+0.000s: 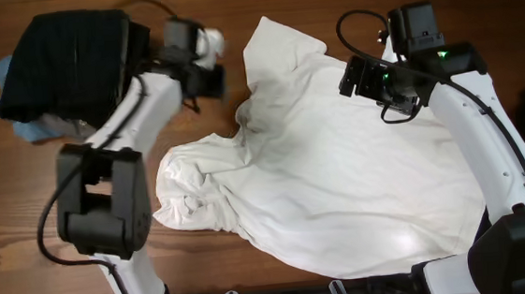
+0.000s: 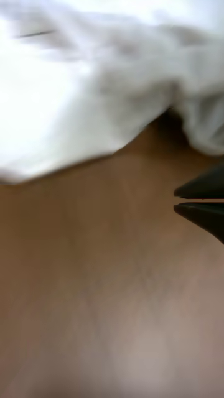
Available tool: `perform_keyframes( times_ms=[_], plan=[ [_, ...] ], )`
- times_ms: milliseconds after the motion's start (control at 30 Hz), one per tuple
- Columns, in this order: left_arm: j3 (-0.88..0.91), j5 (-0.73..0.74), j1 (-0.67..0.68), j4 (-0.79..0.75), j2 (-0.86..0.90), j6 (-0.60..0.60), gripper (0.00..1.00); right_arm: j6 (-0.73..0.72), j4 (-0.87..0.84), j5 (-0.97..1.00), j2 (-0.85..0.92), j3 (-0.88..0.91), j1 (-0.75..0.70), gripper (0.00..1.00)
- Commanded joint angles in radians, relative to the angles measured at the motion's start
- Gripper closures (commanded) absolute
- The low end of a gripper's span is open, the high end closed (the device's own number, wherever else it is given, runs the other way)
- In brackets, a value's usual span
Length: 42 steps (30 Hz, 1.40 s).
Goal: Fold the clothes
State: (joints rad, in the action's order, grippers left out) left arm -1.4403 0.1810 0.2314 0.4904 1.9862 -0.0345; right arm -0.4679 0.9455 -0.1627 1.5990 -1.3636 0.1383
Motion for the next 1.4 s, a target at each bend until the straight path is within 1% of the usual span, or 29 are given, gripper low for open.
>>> perform_keyframes(
  times_ms=[0, 33, 67, 133, 167, 200, 233, 267, 300, 367, 433, 500, 533, 567, 600, 633, 700, 733, 800, 867, 1033, 1067, 1100, 1167, 1200, 1233, 1267, 1333, 1367],
  plan=[
    [-0.033, -0.05, -0.077, -0.065, -0.011, 0.021, 0.96, -0.004, -0.011, 0.013, 0.001, -0.003, -0.002, 0.05],
    [-0.033, -0.06, -0.087, -0.069, -0.011, 0.021, 0.93, -0.004, -0.013, 0.013, 0.001, -0.003, -0.002, 0.05],
    [-0.033, -0.052, -0.096, -0.067, -0.011, 0.021, 0.83, -0.004, -0.015, 0.013, 0.001, -0.003, -0.002, 0.04],
    [-0.033, 0.049, -0.097, 0.004, -0.011, 0.012, 0.63, -0.003, -0.018, 0.014, 0.001, -0.003, -0.002, 0.04],
    [-0.032, 0.084, -0.092, 0.059, -0.011, 0.012, 0.55, -0.003, -0.018, 0.014, 0.001, -0.003, -0.002, 0.04],
    [-0.032, 0.117, -0.085, 0.117, -0.01, 0.011, 0.51, -0.003, -0.017, 0.014, 0.001, -0.002, -0.002, 0.04],
    [-0.032, 0.226, -0.064, 0.262, -0.01, -0.066, 0.5, -0.003, -0.017, 0.014, 0.001, -0.003, -0.002, 0.04],
    [-0.027, 0.245, -0.044, 0.339, -0.01, -0.105, 0.49, -0.003, -0.017, 0.014, 0.001, -0.002, -0.002, 0.04],
    [-0.018, 0.242, -0.03, 0.367, -0.01, -0.126, 0.47, -0.003, -0.018, 0.014, 0.001, -0.003, -0.002, 0.04],
    [0.027, 0.237, 0.005, 0.378, -0.01, -0.151, 0.46, -0.003, -0.018, 0.014, 0.001, -0.003, -0.002, 0.04],
    [0.091, 0.238, 0.04, 0.346, -0.009, -0.198, 0.42, -0.003, -0.017, 0.014, 0.001, -0.003, -0.002, 0.04],
    [0.135, 0.237, 0.066, 0.299, -0.009, -0.198, 0.39, -0.003, -0.018, 0.014, 0.001, -0.002, -0.002, 0.04],
    [0.152, 0.218, 0.077, 0.274, -0.009, -0.198, 0.41, -0.003, -0.018, 0.014, 0.001, -0.002, -0.002, 0.04],
    [0.16, 0.177, 0.082, 0.262, -0.009, -0.197, 0.46, -0.003, -0.018, 0.014, 0.001, -0.003, -0.002, 0.04],
    [0.165, 0.126, 0.083, 0.251, -0.009, -0.194, 0.54, -0.003, -0.018, 0.014, 0.001, -0.002, -0.002, 0.04],
    [0.165, 0.092, 0.08, 0.234, -0.009, -0.193, 0.71, -0.003, -0.018, 0.014, 0.001, -0.003, -0.002, 0.04],
    [0.165, 0.055, 0.073, 0.162, -0.01, -0.184, 0.85, -0.003, -0.025, 0.014, 0.001, -0.003, -0.002, 0.04],
    [0.165, 0.037, 0.071, 0.135, -0.01, -0.165, 0.94, -0.003, -0.026, 0.014, 0.001, -0.003, -0.002, 0.04],
    [0.132, -0.159, 0.045, 0.069, -0.01, -0.039, 0.96, -0.003, -0.026, 0.014, 0.001, -0.003, -0.002, 0.03],
    [0.075, -0.254, 0.011, 0.078, -0.013, 0.026, 0.96, -0.003, -0.026, 0.014, 0.001, -0.003, -0.002, 0.04],
    [-0.03, -0.261, -0.117, 0.058, -0.025, 0.082, 0.96, -0.003, -0.028, 0.014, 0.001, -0.002, -0.002, 0.04],
    [-0.03, -0.259, -0.141, 0.052, -0.025, 0.1, 0.88, -0.003, -0.03, 0.022, 0.001, -0.002, -0.002, 0.04],
    [-0.03, -0.246, -0.157, 0.055, -0.025, 0.1, 0.84, -0.003, -0.03, 0.035, 0.001, -0.002, -0.002, 0.03],
    [-0.03, -0.243, -0.172, 0.066, -0.025, 0.099, 0.82, -0.003, -0.029, 0.068, 0.001, -0.003, -0.002, 0.03],
    [-0.03, -0.243, -0.175, 0.068, -0.025, 0.099, 0.73, -0.004, -0.029, 0.08, 0.001, -0.002, -0.004, 0.03],
    [-0.03, -0.242, -0.175, 0.074, -0.025, 0.099, 0.55, -0.006, -0.029, 0.097, 0.001, -0.003, -0.014, 0.01],
    [-0.03, -0.232, -0.175, 0.084, -0.025, 0.099, 0.47, -0.008, -0.028, 0.118, 0.001, -0.002, -0.031, 0.0],
    [-0.03, -0.159, -0.17, 0.111, -0.025, 0.093, 0.39, -0.035, -0.024, 0.174, 0.005, -0.002, -0.114, 0.01],
    [-0.03, -0.116, -0.167, 0.12, -0.025, 0.091, 0.33, -0.037, -0.025, 0.178, 0.011, -0.002, -0.167, 0.04]
  ],
)
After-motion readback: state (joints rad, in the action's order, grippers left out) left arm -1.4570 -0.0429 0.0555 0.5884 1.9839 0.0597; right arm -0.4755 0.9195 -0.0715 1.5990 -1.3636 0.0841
